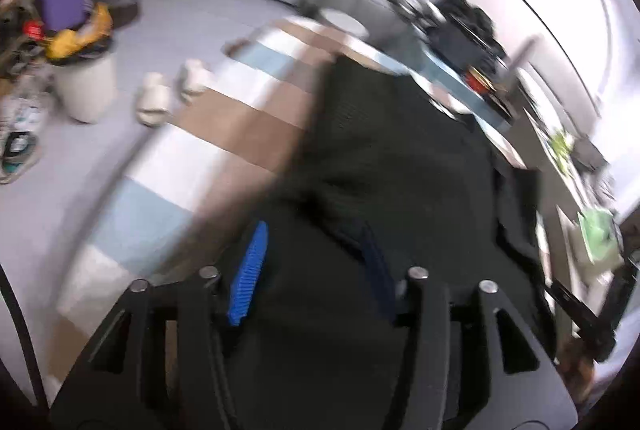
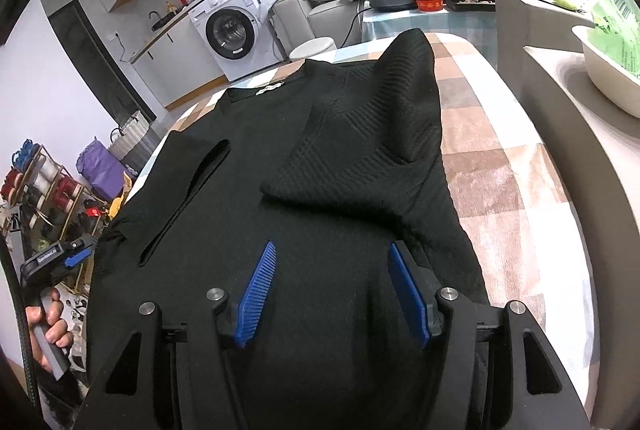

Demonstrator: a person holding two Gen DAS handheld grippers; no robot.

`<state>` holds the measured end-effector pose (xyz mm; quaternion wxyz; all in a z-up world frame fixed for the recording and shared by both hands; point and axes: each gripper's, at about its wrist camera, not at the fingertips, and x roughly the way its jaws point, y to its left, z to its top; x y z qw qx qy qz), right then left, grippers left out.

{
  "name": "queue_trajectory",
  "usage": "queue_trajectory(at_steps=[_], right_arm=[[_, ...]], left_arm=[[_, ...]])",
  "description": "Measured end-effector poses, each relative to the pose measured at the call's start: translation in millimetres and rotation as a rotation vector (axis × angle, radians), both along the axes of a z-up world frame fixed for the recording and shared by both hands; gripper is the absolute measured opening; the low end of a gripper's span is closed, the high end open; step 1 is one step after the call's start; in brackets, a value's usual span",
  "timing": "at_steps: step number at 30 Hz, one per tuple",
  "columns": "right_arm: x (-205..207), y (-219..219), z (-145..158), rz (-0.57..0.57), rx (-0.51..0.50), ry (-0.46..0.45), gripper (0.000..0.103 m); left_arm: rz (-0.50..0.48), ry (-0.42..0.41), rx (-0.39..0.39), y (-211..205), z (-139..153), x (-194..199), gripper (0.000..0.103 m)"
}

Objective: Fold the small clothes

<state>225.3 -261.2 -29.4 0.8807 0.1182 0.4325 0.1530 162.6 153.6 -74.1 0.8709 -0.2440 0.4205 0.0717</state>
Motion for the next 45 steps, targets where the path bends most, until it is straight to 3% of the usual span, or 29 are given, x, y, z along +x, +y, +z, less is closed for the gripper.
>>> queue_trajectory(at_steps=[3,5,7,9,11,13,16,24,28,30,32,34,40,42,44,45], right_arm=[[-2.1,-0.2,-0.6,0.001,0.01,-0.001,0.06],[-3.2,-0.4,-0.8,-0.001,0.013,0.0,0.06],[-4.8,-1.2,-0.6,-0.005,0.014,-0.001,0.06],[-6.2,-3.5,-1.0,-0.012,0.014,0.0,0.06],[-6.1,-5.4,-2.2,-0.021,0.016,0.004,0.06],[-4.8,-6.9,-3.6,-0.029,0.016,0.008,0.06],[-4.0,-10.2,-6.0,-0.046,0.021,0.014,0.06],[23.8,1.7,-20.2,-0.043,0.105,0.059,0.06],[46.1,10.9,-26.1,-0.081,0.15,0.082,0.06],[54.6,13.1,-29.6,-0.133,0.126,0.085,0.051],[59.0,11.9,-34.0,-0.158,0.116,0.109,0.012],[57.5,10.1,-36.2,-0.145,0.103,0.139,0.008],[18.5,-7.4,-23.1,-0.085,0.047,0.148,0.011],[0.4,-13.4,-12.6,-0.073,0.012,0.114,0.02],[-19.6,-19.2,-2.5,-0.055,-0.012,0.085,0.049],[-27.8,-21.4,1.4,-0.047,-0.01,0.068,0.052]], left_arm=[[-0.121,0.072,-0.087,-23.5,-18.1,22.2,0.049],[-0.138,0.124,-0.123,-33.0,-35.8,36.7,0.048],[-0.127,0.073,-0.086,-39.5,-31.7,42.0,0.049],[-0.136,0.063,-0.101,-44.2,-30.2,50.1,0.041],[-0.142,0.044,-0.098,-50.5,-30.0,59.2,0.026],[-0.16,0.003,-0.118,-55.8,-27.4,63.4,0.023],[-0.173,-0.048,-0.142,-55.9,-24.9,65.9,0.023],[-0.132,0.016,-0.151,-43.7,-35.7,48.8,0.024],[-0.121,0.04,-0.197,-35.8,-49.2,44.6,0.026],[-0.123,0.042,-0.196,-35.0,-49.3,44.0,0.026],[-0.126,0.044,-0.192,-34.2,-48.0,42.1,0.026],[-0.118,0.045,-0.179,-30.0,-45.1,36.1,0.027],[-0.056,0.004,-0.064,-6.7,-24.6,-9.9,0.042],[-0.045,-0.013,-0.024,-2.3,-17.1,-25.9,0.048],[-0.039,-0.029,0.024,0.3,-9.2,-45.6,0.057],[-0.043,-0.034,0.043,0.5,-6.4,-53.9,0.061]])
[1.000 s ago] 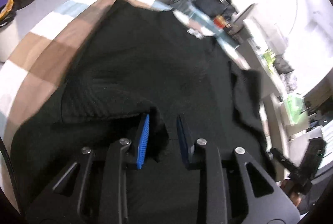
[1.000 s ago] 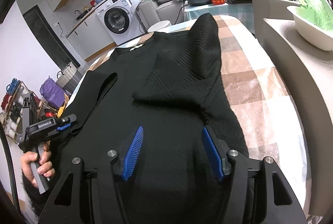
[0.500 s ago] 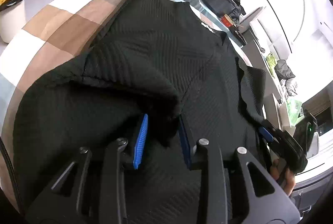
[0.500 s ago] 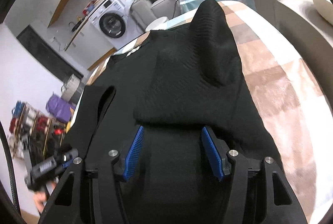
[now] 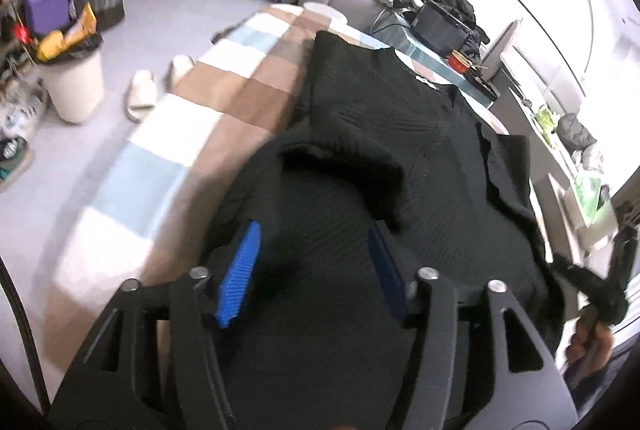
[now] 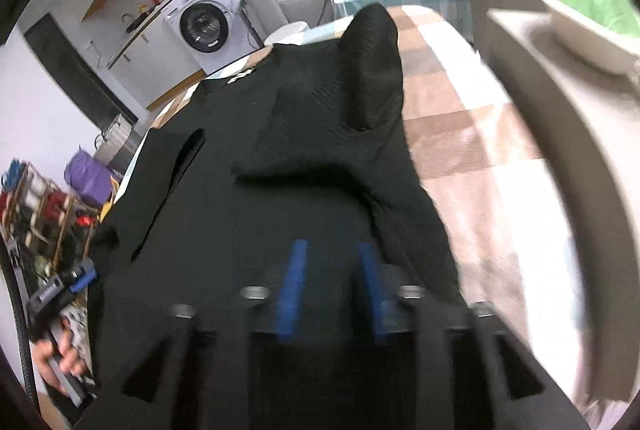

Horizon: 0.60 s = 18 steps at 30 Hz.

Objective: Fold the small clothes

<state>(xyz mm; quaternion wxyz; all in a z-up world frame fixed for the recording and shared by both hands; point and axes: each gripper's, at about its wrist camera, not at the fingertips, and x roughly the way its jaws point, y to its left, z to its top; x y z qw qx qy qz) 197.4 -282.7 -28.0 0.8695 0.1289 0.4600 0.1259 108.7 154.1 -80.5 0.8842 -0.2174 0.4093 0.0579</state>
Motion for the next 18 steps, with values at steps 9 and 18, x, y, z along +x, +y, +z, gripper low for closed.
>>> queue_trajectory(at_steps=[9,18], right_arm=[[-75.0,-21.7,20.8,0.079,-0.073,-0.083,0.081],[-127.6,-48.9,19.4,0.136,-0.11,-0.013,0.082]], left_arm=[[-0.02,-0.056,0.128,-4.7,14.3,-78.3,0.102],[-0.033,-0.057,0.157,-4.7,12.8,-136.7,0.102]])
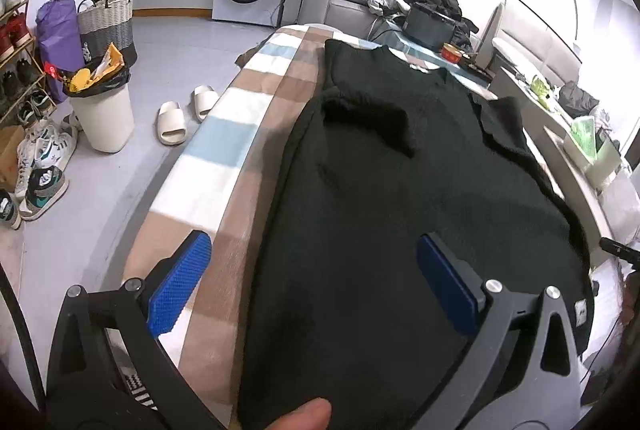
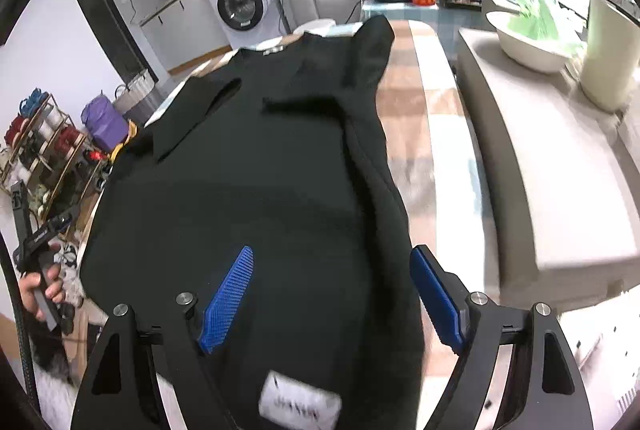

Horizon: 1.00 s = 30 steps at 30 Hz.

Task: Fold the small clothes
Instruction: 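Close the right gripper on the labeled hem while the left gripper grasps the hem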

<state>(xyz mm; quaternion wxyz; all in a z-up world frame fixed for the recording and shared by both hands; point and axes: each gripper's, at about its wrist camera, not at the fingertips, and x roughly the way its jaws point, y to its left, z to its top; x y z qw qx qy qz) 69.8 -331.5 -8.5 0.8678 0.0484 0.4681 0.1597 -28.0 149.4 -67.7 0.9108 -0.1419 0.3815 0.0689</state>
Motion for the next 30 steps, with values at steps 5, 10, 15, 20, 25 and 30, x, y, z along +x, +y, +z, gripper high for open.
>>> queue_trajectory(at_steps=[5,10,15,20,25,30], right_arm=[[-23.6,-16.3,-12.1,0.02,-0.003,0.085,0.082],[-49.5,-37.2,-31.0,-0.012,0.007,0.189,0.074],[-70.3,-49.4,-31.0,-0.025,0.047,0.136,0.073],[-58.7,-42.5,-39.3,-0.011,0.027,0.087,0.057],[-44.3,-41.2,-48.3,-0.019,0.032,0.024,0.04],[-39.8,-33.2,-47.3,0.011,0.068,-0.023,0.019]], left_arm=[[-0.02,0.057,-0.015,-0.4,-16.5,-17.8,0.098],[-0.043,0.097,-0.047,1.2,-29.1,-25.9,0.086],[-0.051,0.109,-0.071,1.8,-37.4,-23.3,0.076],[-0.06,0.112,-0.025,-3.5,-41.4,-16.6,0.064],[-0.033,0.106,0.03,-4.9,-43.2,-10.9,0.037],[-0.032,0.084,0.013,-3.1,-45.8,-6.5,0.007]])
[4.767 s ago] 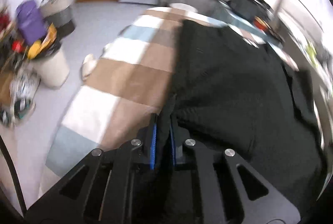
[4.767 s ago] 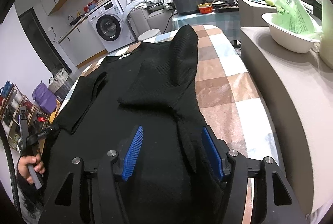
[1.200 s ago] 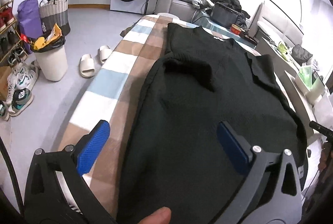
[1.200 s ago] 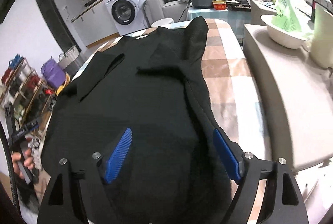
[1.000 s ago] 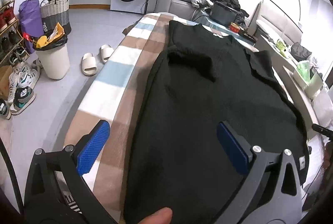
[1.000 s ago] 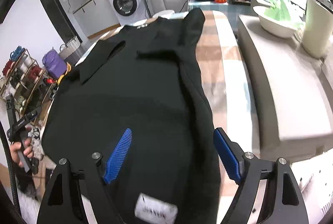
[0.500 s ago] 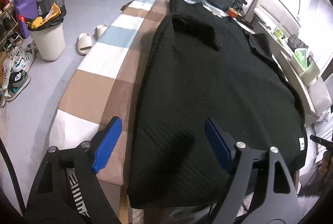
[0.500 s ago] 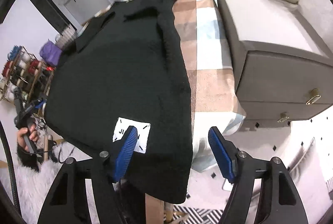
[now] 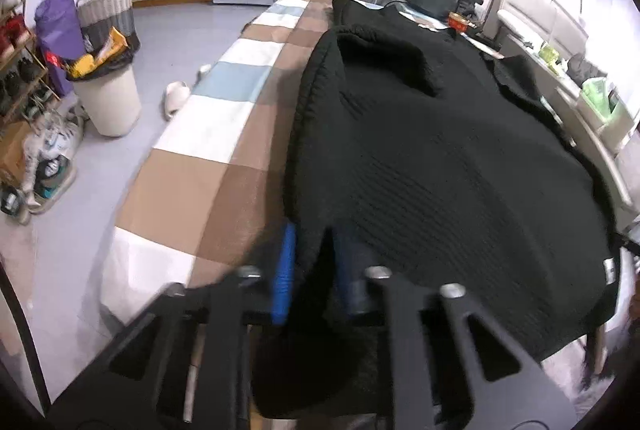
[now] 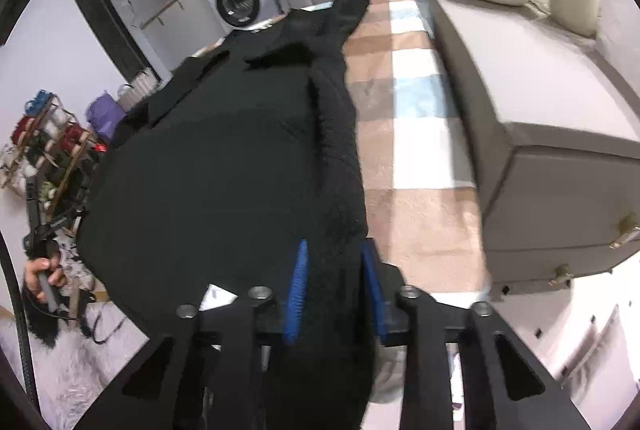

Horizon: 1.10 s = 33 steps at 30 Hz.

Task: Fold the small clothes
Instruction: 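Close the right gripper on the labeled hem while the left gripper grasps the hem, then lift the hem with both grippers and fold it toward the collar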

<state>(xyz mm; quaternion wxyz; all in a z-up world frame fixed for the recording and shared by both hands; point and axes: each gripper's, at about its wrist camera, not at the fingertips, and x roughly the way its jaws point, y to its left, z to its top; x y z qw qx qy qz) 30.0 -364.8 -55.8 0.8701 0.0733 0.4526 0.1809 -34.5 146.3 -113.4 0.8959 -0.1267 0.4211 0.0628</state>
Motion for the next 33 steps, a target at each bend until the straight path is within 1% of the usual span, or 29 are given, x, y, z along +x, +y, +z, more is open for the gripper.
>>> queue_trajectory(at_steps=[2,5,8,11,13,16,20,24,26,28,30,31,32,33], right_arm=[[-2.3,7.9,4.3,0.026,0.002,-0.029,0.007],[-6.1,14.5,14.2,0.037,0.023,-0.097,0.005],[-4.6,15.0,28.9,0.043,0.1,-0.172,0.004],[3.3,15.8,40.3,0.051,0.175,-0.221,0.004],[10.6,16.2,47.3,0.053,0.222,-0.255,0.004],[27.8,19.2,56.8,0.04,0.253,-0.3,0.004],[51.9,15.7,67.4,-0.016,0.286,-0.358,0.004],[70.4,5.1,71.8,-0.097,0.306,-0.385,0.004],[78.1,1.6,67.5,-0.11,0.31,-0.359,0.004],[78.8,1.9,60.4,-0.103,0.291,-0.319,0.004],[79.9,1.9,51.4,-0.089,0.277,-0.265,0.01],[78.6,0.3,46.3,-0.092,0.274,-0.243,0.018],[78.7,-0.8,41.3,-0.092,0.273,-0.218,0.033],[79.9,-2.8,35.9,-0.091,0.282,-0.186,0.041]], left_arm=[[0.005,-0.01,-0.023,1.9,-0.6,1.6,0.005],[0.01,-0.04,-0.033,3.2,0.5,4.3,0.004],[0.012,-0.092,-0.041,5.1,11.0,8.4,0.004],[0.017,-0.154,-0.063,9.4,27.0,13.8,0.004],[0.023,-0.19,-0.076,12.7,38.1,18.7,0.004],[0.036,-0.253,-0.097,20.3,56.3,31.0,0.004],[0.06,-0.309,-0.121,33.2,73.3,51.4,0.004],[0.099,-0.334,-0.149,49.1,80.2,67.9,0.005],[0.104,-0.308,-0.184,54.5,75.2,72.4,0.005],[0.105,-0.272,-0.189,54.9,66.2,72.3,0.005],[0.095,-0.215,-0.16,50.3,55.4,70.7,0.012],[0.087,-0.182,-0.152,48.5,49.2,69.0,0.023],[0.086,-0.172,-0.155,48.3,45.5,66.5,0.035],[0.093,-0.162,-0.158,47.9,41.3,63.1,0.043]])
